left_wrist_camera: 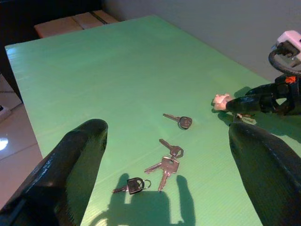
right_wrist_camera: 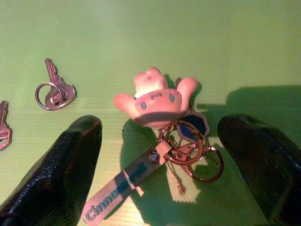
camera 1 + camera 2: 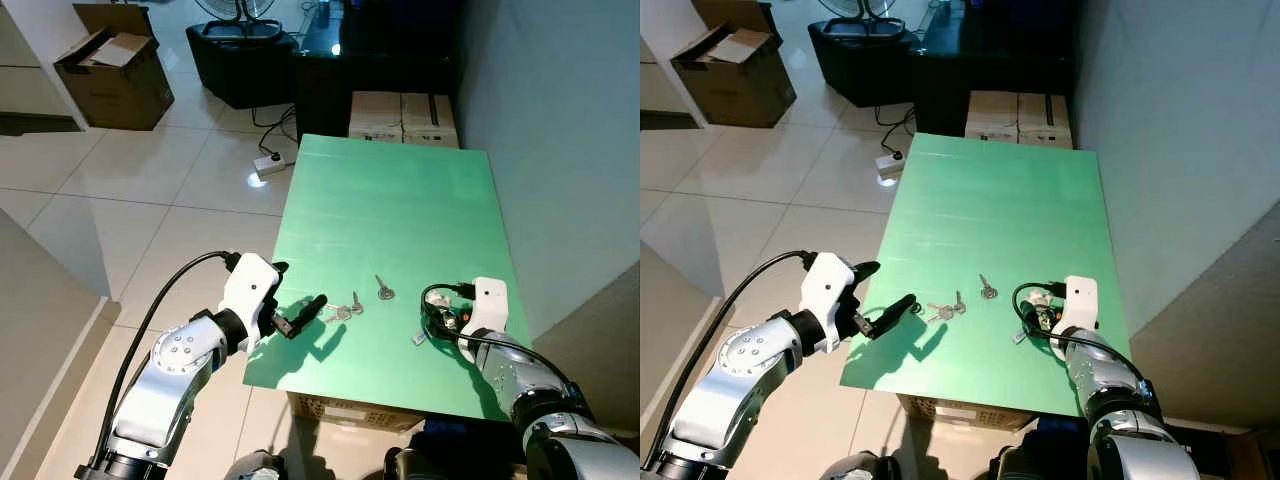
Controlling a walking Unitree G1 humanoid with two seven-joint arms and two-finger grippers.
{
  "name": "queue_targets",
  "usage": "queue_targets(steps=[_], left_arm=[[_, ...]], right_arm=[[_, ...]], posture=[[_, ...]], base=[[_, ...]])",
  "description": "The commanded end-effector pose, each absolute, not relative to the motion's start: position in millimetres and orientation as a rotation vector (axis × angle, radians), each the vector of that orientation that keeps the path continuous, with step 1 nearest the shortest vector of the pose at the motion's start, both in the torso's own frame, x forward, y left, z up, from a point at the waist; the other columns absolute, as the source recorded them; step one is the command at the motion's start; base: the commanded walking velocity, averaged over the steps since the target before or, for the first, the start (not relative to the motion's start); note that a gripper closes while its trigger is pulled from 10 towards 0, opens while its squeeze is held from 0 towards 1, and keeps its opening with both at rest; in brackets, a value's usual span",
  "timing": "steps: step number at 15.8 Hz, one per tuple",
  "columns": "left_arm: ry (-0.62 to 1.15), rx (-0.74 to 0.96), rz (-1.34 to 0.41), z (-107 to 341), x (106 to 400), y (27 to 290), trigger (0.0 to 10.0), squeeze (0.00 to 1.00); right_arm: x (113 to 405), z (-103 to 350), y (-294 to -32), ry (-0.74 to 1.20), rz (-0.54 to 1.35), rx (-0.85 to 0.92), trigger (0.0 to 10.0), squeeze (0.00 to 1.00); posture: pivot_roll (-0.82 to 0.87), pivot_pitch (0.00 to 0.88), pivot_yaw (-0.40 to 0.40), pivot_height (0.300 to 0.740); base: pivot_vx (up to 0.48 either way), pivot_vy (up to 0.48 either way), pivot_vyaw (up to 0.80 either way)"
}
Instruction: Hang keys on a hook
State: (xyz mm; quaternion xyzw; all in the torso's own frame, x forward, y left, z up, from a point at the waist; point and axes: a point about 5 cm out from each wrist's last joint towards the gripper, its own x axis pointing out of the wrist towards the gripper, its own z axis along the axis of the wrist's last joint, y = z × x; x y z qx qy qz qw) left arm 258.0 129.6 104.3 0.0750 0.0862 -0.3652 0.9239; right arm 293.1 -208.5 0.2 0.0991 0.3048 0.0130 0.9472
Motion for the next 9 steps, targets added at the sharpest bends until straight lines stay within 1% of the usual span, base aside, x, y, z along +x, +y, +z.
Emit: queue_targets(steps=[1,3,4,5,8,9], left_arm=[[0.175,0.16,-0.763,106.5,258.7,127.6,10.0,0.0],[0.171,0.164,-0.765,108.1,260.6,126.9,10.0,0.0],[0.17,0.166,-0.767,109.0,261.4,127.0,10.0,0.0],[0.17,0.175,-0.764,109.7,262.3,127.8,10.0,0.0],[0.171,0.182,-0.764,110.3,261.4,128.7,10.0,0.0],[0.172,0.185,-0.766,110.5,261.5,128.9,10.0,0.0]], right_arm=[[291.3,-2.3,-209.7,0.628,-0.002,0.238,10.0,0.0],[291.7,-2.4,-209.6,0.628,-0.01,0.263,9.1,0.0],[293.1,-1.4,-209.1,0.626,-0.011,0.266,4.9,0.0],[295.4,0.3,-207.8,0.618,-0.015,0.283,1.7,0.0],[294.7,-1.0,-207.7,0.621,-0.028,0.298,1.9,0.0],[294.3,-1.7,-207.1,0.623,-0.032,0.31,1.0,0.0]], posture=[[-0.01,0.105,0.063,0.74],[-0.01,0.105,0.065,0.74],[-0.01,0.105,0.07,0.74],[0.0,0.102,0.072,0.74],[0.01,0.1,0.079,0.74],[0.01,0.102,0.079,0.74]], base=[[0.0,0.0,0.0],[0.0,0.0,0.0],[0.0,0.0,0.0],[0.0,0.0,0.0],[0.0,0.0,0.0],[0.0,0.0,0.0]])
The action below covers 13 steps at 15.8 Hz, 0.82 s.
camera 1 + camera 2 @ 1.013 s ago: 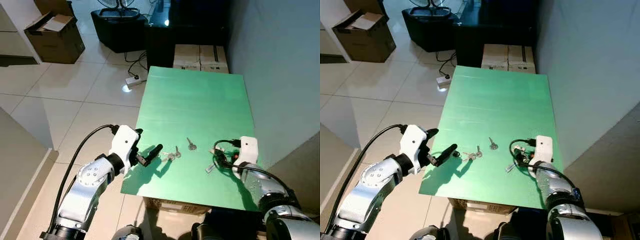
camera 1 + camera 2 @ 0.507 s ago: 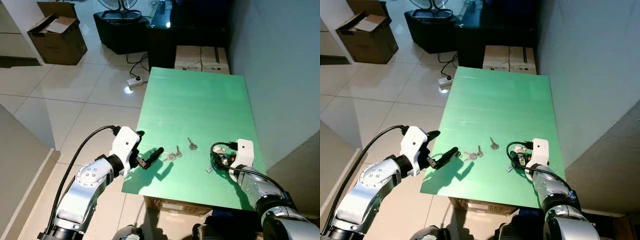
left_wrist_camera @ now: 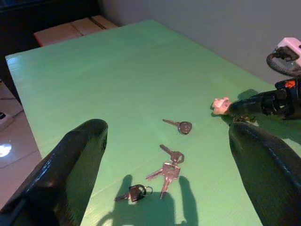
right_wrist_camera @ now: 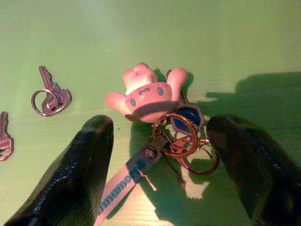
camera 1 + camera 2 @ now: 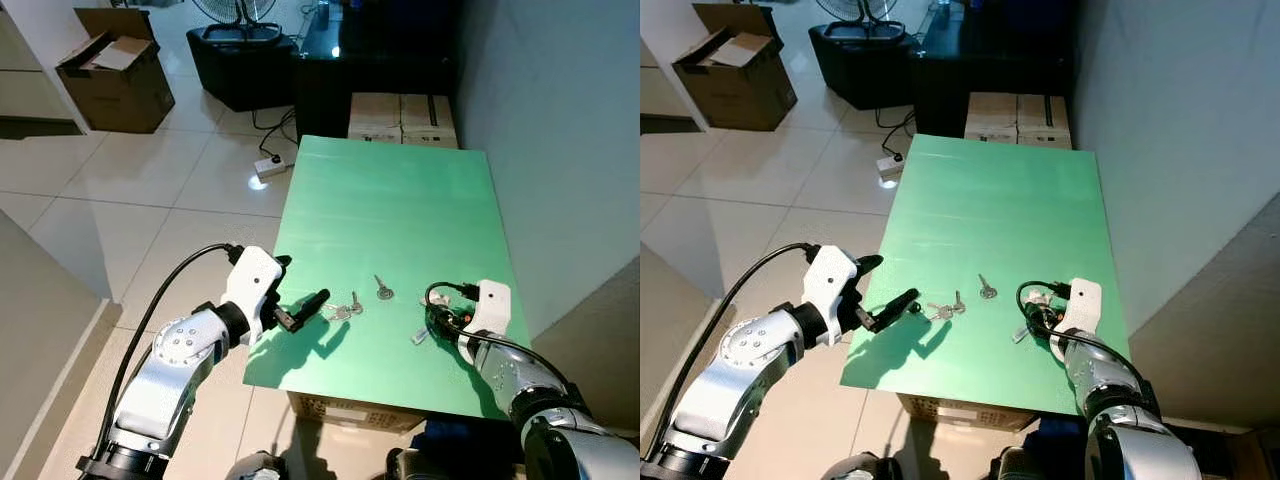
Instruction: Hang keys on a hook
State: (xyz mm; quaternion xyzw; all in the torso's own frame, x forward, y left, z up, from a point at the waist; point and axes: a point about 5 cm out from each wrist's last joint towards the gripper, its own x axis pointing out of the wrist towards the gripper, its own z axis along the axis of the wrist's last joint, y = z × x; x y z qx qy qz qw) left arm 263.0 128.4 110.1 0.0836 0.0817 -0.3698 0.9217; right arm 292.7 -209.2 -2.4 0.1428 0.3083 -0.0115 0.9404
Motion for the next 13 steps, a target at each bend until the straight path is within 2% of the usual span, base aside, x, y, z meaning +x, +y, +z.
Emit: queue_targets(steps=[1,3,13], left_arm=[[0.171,0.187,-0.765,110.8,261.7,128.9,10.0,0.0],[0.171,0.188,-0.76,110.4,261.4,129.5,10.0,0.0],[0.193,0.189,-0.757,108.6,260.2,131.9,10.0,0.0]], right_arm=[[293.6,-2.6,-206.9,0.63,-0.034,0.316,0.7,0.0],[291.7,-5.1,-205.7,0.645,-0.032,0.314,0.0,0.0],[290.2,-6.1,-207.2,0.654,-0.03,0.326,0.0,0.0]], posture=[[0.02,0.099,0.075,0.74],[0.02,0.094,0.071,0.74],[0.01,0.113,0.07,0.74]], base=[[0.0,0.0,0.0],[0.0,0.0,0.0],[0.0,0.0,0.0]])
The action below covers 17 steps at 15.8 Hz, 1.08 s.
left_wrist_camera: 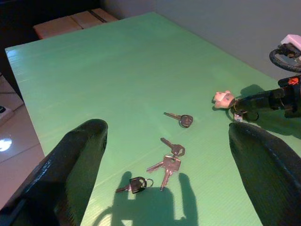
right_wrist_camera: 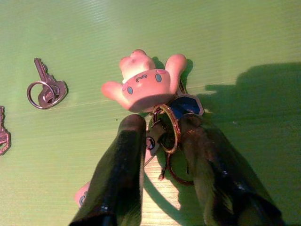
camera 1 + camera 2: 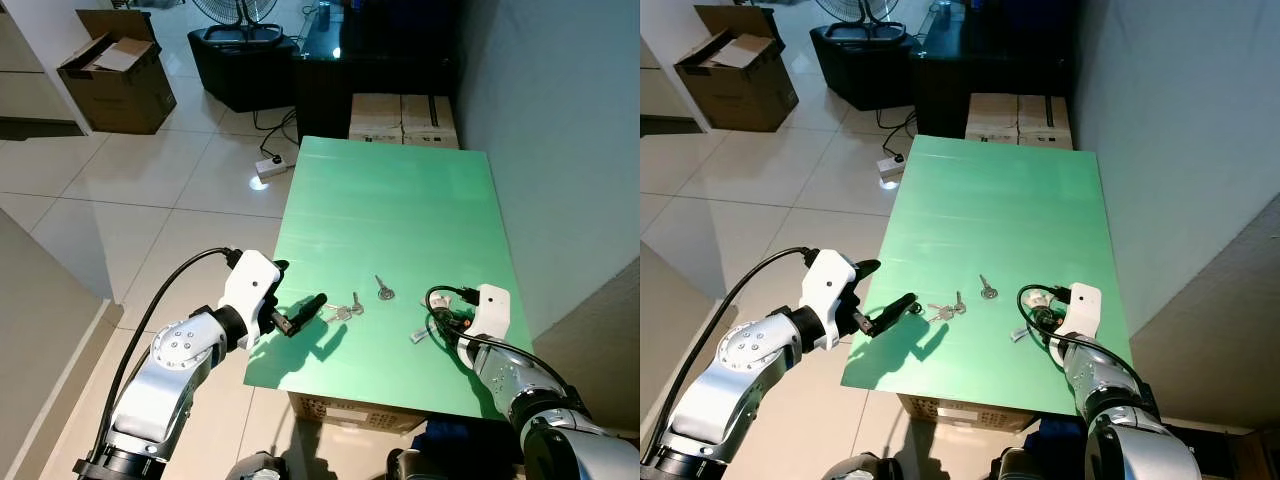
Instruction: Hang keys on a hook
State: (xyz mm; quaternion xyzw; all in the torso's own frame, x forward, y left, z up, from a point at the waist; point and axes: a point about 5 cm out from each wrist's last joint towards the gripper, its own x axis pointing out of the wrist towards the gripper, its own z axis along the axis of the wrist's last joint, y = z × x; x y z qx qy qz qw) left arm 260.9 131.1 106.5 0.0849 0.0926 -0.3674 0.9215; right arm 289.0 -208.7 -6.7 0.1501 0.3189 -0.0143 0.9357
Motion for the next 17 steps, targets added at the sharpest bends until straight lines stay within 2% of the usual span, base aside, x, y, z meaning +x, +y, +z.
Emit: queue_targets(steps=[1,3,5,8,10,12,13,14,15,16,17], left_arm=[[0.195,0.191,-0.756,108,260,132,10.0,0.0],[0.197,0.192,-0.756,108,260,132,10.0,0.0],[0.191,0.208,-0.72,108,264,134,10.0,0.0],[0.166,0.224,-0.649,110,271,138,10.0,0.0],[0.131,0.236,-0.538,113,282,145,10.0,0.0],[0.139,0.23,-0.566,111,278,142,10.0,0.0],[0.137,0.224,-0.583,111,276,140,10.0,0.0],[0.128,0.218,-0.617,111,273,136,10.0,0.0],[0.122,0.214,-0.652,112,270,133,10.0,0.0],[0.114,0.213,-0.677,112,268,130,10.0,0.0],[0.113,0.202,-0.7,112,265,127,10.0,0.0]], right_arm=[[291,-6,-208,0.645,-0.036,0.343,0.0,0.0],[291,-4,-208,0.631,-0.038,0.345,0.0,0.0],[307,18,-210,0.464,-0.001,0.183,0.0,0.0],[318,38,-204,0.334,0.066,0.144,0.0,0.0],[322,62,-197,0.2,0.095,0.128,0.0,0.0],[320,61,-196,0.219,0.107,0.101,0.0,0.0],[319,53,-197,0.268,0.086,0.076,0.7,0.0],[315,40,-201,0.365,0.042,0.033,10.0,0.0],[311,32,-202,0.422,0.037,0.08,10.0,0.44],[308,27,-204,0.461,0.018,0.1,10.0,1.0],[304,21,-208,0.494,0.006,0.082,10.0,1.0]], posture=[[0.01,0.116,0.072,0.74],[0.01,0.118,0.074,0.74],[0.0,0.113,0.067,0.74],[-0.01,0.106,0.064,0.74],[-0.02,0.096,0.059,0.74],[-0.02,0.087,0.048,0.74],[-0.02,0.086,0.045,0.74],[-0.02,0.082,0.045,0.74],[-0.02,0.078,0.047,0.74],[-0.02,0.078,0.047,0.74],[-0.02,0.078,0.044,0.74]], base=[[0.0,0.0,0.0],[0.0,0.0,0.0],[0.0,0.0,0.0],[0.0,0.0,0.0],[0.0,0.0,0.0],[0.0,0.0,0.0],[0.0,0.0,0.0],[0.0,0.0,0.0],[0.0,0.0,0.0],[0.0,0.0,0.0],[0.0,0.0,0.0]])
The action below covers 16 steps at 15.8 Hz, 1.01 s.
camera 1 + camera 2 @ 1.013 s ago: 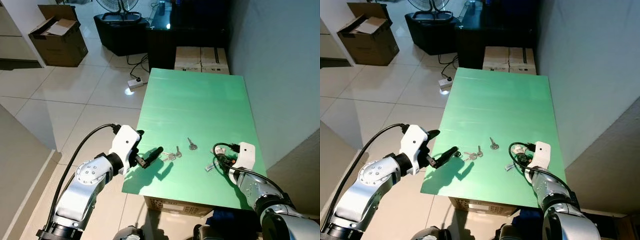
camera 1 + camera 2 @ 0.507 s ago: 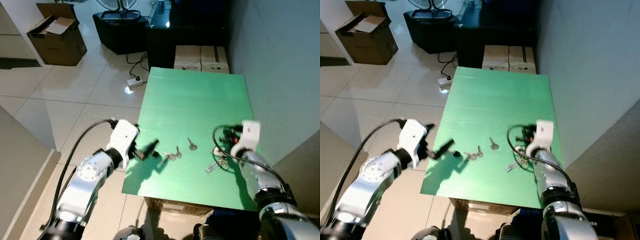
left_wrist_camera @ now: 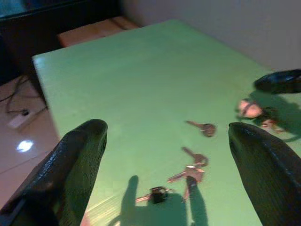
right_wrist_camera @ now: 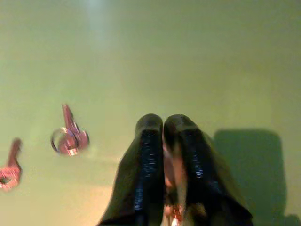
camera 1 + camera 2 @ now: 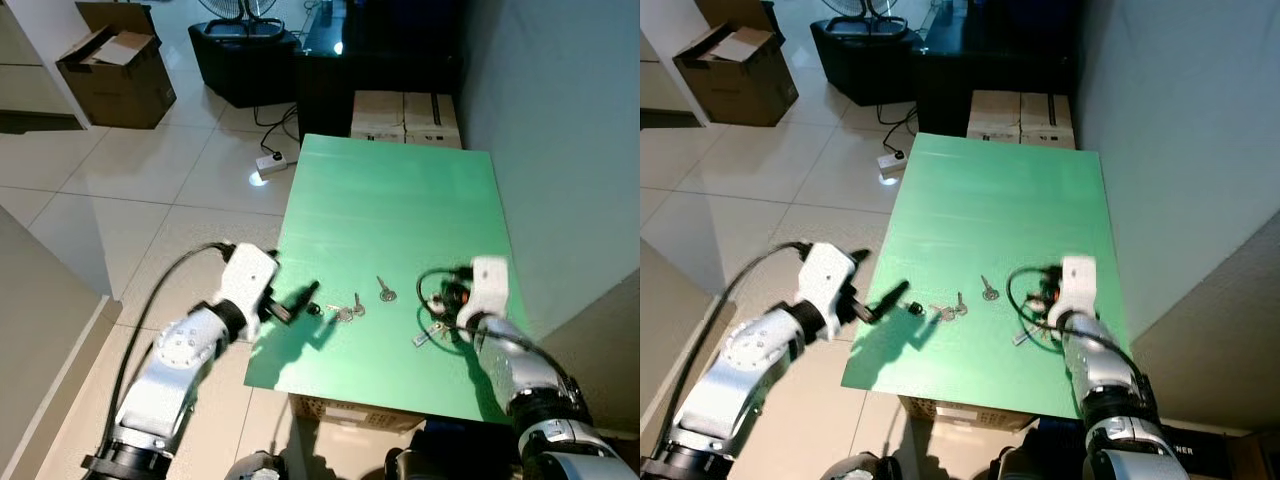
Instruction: Hang keys on a hook
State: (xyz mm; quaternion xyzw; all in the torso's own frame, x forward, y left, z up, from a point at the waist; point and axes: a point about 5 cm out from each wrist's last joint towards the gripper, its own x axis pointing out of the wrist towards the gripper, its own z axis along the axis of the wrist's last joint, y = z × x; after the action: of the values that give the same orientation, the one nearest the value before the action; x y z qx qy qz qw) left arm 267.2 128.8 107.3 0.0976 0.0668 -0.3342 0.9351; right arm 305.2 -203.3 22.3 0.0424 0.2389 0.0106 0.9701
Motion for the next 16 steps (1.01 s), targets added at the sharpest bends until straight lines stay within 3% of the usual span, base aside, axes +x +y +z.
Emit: queue_targets(steps=[1,12,16], left_arm=[[0.119,0.193,-0.71,111,264,125,10.0,0.0],[0.135,0.188,-0.733,112,258,117,10.0,0.0],[0.143,0.193,-0.734,112,260,121,10.0,0.0]], right_arm=[[299,16,-213,0.538,0.004,0.054,10.0,1.0],[301,28,-255,0.499,0.042,0.142,10.0,1.0],[301,29,-251,0.481,0.117,0.193,10.0,1.0]], posture=[[-0.03,0.084,0.039,0.74],[-0.01,0.126,0.038,0.74],[-0.01,0.137,0.057,0.74]], base=[[0.0,0.0,0.0],[0.0,0.0,0.0],[0.0,0.0,0.0]])
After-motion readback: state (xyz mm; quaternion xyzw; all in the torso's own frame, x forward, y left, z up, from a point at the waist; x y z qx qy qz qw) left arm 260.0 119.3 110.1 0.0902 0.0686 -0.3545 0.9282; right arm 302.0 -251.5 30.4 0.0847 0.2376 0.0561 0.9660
